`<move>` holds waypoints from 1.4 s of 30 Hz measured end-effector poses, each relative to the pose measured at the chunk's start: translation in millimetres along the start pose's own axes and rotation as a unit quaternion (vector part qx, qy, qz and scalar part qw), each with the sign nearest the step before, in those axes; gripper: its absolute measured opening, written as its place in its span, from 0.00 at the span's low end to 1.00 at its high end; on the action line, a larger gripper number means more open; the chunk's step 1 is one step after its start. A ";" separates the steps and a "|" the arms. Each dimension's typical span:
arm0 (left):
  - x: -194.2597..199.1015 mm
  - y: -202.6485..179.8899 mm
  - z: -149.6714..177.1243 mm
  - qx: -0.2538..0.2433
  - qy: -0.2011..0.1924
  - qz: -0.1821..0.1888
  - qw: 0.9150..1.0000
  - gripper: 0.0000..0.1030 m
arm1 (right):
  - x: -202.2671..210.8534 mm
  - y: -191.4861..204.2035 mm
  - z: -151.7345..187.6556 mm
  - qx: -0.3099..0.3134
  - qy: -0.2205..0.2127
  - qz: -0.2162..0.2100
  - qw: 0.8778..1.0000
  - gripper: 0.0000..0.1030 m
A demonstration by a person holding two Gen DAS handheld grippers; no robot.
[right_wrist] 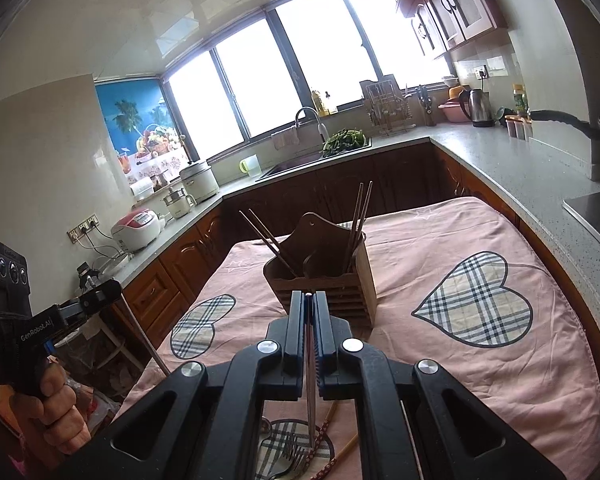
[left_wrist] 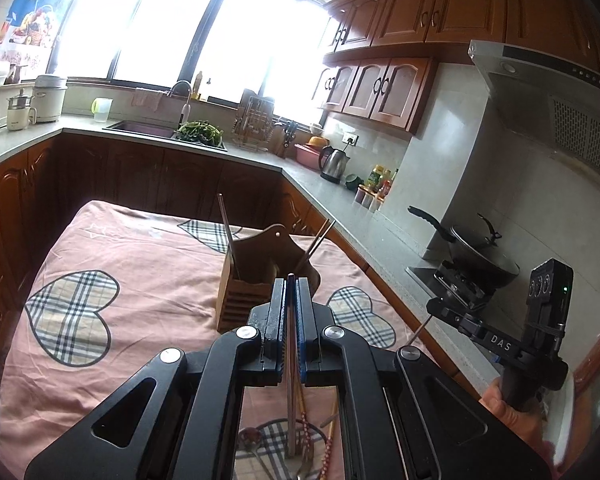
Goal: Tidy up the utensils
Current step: 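Lift both held chopsticks and carry them up over the wooden holder, then lower both chopsticks into the holder and open the right tool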
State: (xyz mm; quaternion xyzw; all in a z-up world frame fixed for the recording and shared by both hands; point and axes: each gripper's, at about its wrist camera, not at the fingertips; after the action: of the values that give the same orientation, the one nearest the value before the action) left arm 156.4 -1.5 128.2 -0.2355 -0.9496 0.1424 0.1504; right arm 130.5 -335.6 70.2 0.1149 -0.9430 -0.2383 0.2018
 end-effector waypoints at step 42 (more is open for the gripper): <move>-156.6 51.8 -105.5 0.019 -0.118 -0.072 0.990 0.03 | -126.9 -41.7 -121.7 -0.010 -0.100 0.016 0.995 0.04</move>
State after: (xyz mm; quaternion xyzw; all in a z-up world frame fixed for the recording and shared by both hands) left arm 346.7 -13.3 172.8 -0.1448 -0.9723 0.1761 0.0511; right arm 301.8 -380.8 106.2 0.0735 -0.9577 -0.2550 0.1112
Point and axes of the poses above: each gripper's, at about its wrist camera, not at the fingertips, and x roughly against the way its jaws point, y to its left, z to its underside, and after that the axes turned 9 degrees about -y, right-handed
